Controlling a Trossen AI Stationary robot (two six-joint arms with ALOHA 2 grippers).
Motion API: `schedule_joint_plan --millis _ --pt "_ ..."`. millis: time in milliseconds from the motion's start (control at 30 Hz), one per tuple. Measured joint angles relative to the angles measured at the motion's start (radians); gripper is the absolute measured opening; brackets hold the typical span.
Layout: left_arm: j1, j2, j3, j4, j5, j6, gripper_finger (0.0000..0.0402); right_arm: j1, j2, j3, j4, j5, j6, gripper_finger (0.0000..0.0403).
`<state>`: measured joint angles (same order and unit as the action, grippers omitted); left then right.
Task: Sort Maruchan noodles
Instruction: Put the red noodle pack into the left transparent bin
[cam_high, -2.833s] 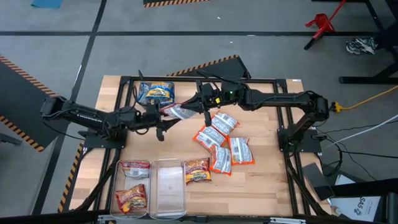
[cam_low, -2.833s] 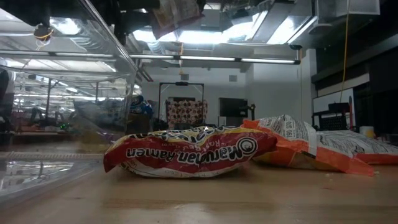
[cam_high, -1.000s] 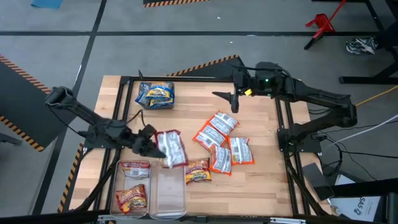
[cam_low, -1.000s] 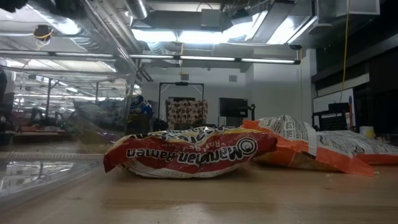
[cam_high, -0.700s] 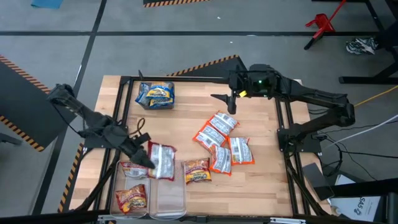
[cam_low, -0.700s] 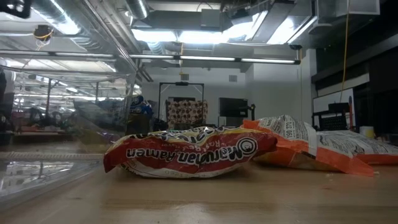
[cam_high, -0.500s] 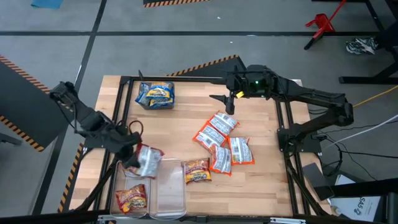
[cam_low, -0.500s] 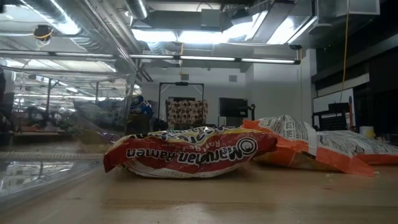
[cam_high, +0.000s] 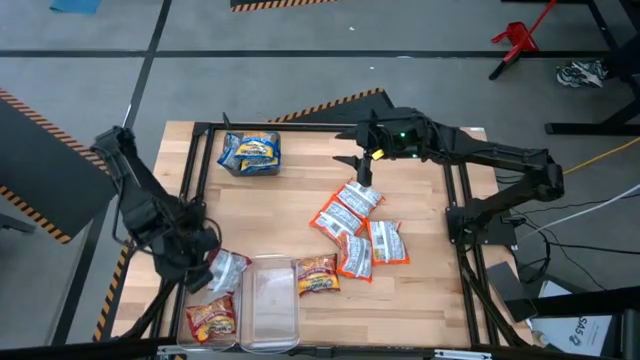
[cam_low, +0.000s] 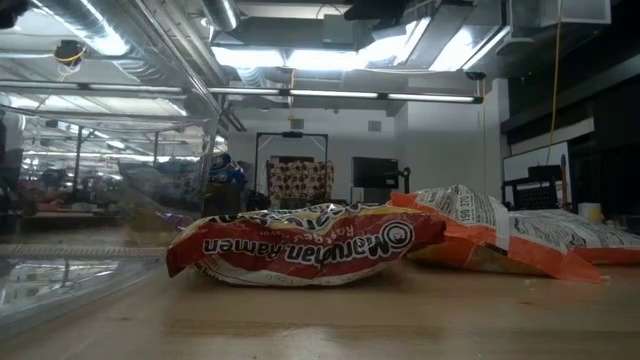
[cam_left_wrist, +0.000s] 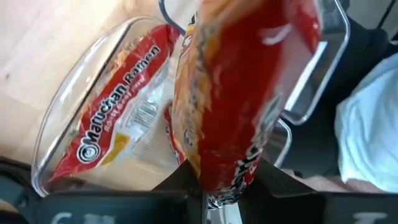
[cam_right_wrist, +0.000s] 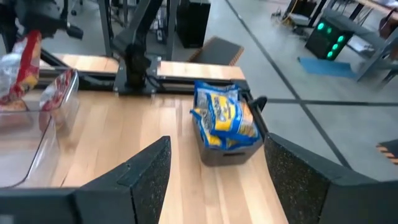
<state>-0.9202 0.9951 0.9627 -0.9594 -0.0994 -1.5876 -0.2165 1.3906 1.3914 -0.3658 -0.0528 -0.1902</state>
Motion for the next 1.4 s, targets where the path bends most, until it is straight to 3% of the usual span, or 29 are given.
schedule_joint_plan --millis 400,1400 --pt "-0.137 0.065 0.000 -0.103 0.069 -0.161 0.0048 0.000 0.003 0.000 -0.012 -0.003 0.002 0.0244" --pt "-0.136 0.152 0.000 -0.185 0.068 -0.129 0.0050 0.000 0.003 0.000 -0.003 -0.019 0.002 0.0244"
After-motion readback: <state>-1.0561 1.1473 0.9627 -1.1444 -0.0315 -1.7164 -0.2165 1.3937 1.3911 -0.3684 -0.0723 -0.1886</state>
